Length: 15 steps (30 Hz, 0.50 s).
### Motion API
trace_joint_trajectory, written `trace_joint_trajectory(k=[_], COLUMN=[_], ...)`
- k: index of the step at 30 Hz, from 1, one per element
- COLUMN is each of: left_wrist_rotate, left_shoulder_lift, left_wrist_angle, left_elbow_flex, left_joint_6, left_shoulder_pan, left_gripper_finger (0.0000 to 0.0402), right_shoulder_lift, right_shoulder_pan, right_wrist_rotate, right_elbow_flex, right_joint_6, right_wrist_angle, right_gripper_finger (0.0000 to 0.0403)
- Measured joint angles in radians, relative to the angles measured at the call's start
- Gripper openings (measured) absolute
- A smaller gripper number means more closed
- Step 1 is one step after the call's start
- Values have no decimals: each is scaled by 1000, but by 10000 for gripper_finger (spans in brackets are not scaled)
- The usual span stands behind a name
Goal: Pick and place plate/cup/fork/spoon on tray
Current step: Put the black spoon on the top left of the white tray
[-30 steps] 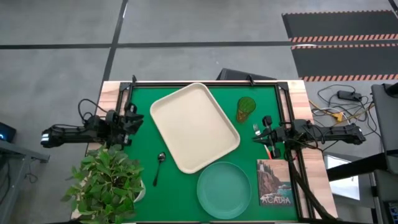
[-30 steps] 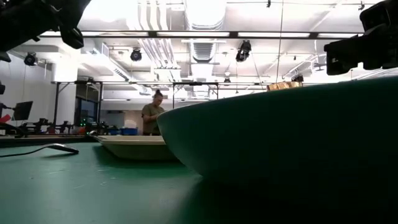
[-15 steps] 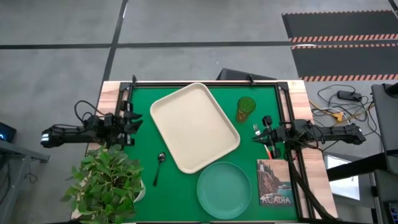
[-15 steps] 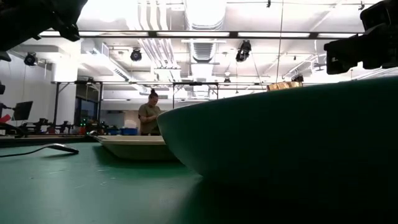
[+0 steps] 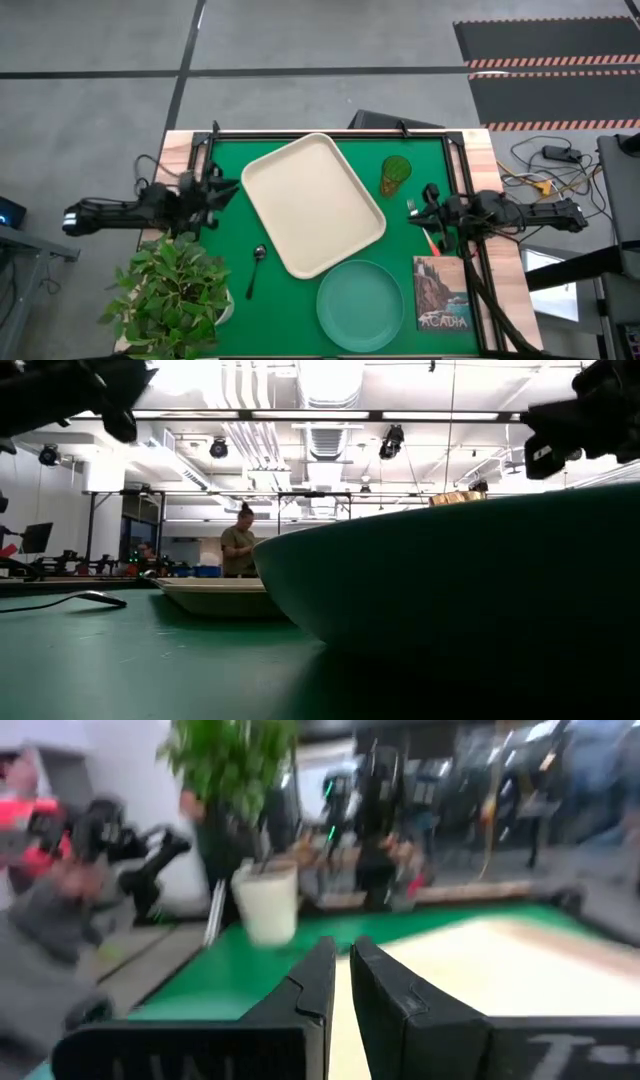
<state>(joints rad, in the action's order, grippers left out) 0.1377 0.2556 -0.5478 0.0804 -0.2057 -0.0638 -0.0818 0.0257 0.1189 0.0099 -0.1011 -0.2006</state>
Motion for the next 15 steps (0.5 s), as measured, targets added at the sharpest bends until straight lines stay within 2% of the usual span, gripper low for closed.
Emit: trace_joint_trajectory(k=[4, 7, 9, 11, 15], left_wrist_rotate=[51, 42, -14, -77, -79], left_shoulder_lift=[118, 208, 258, 299, 349], left_wrist_angle=[232, 244, 239, 234, 158], left_elbow_flex=[73, 105, 123, 130, 132], left_joint_6=[-174, -247, -233, -196, -264], left_shoulder_pan=[0, 0, 0, 1, 0], left_gripper_finger=[81, 81, 81, 81, 81], right_shoulder_lift=[0, -1, -2, -3, -25], right_shoulder_pan=[0, 0, 0, 0, 0], right_wrist_rotate=[-77, -79, -93, -96, -96], right_elbow_flex=[0, 0, 1, 14, 76], right_joint_6=[36, 100, 125, 160, 227], right_wrist_angle=[-166, -279, -346, -351, -358], right_gripper_finger=[27, 27, 27, 27, 27])
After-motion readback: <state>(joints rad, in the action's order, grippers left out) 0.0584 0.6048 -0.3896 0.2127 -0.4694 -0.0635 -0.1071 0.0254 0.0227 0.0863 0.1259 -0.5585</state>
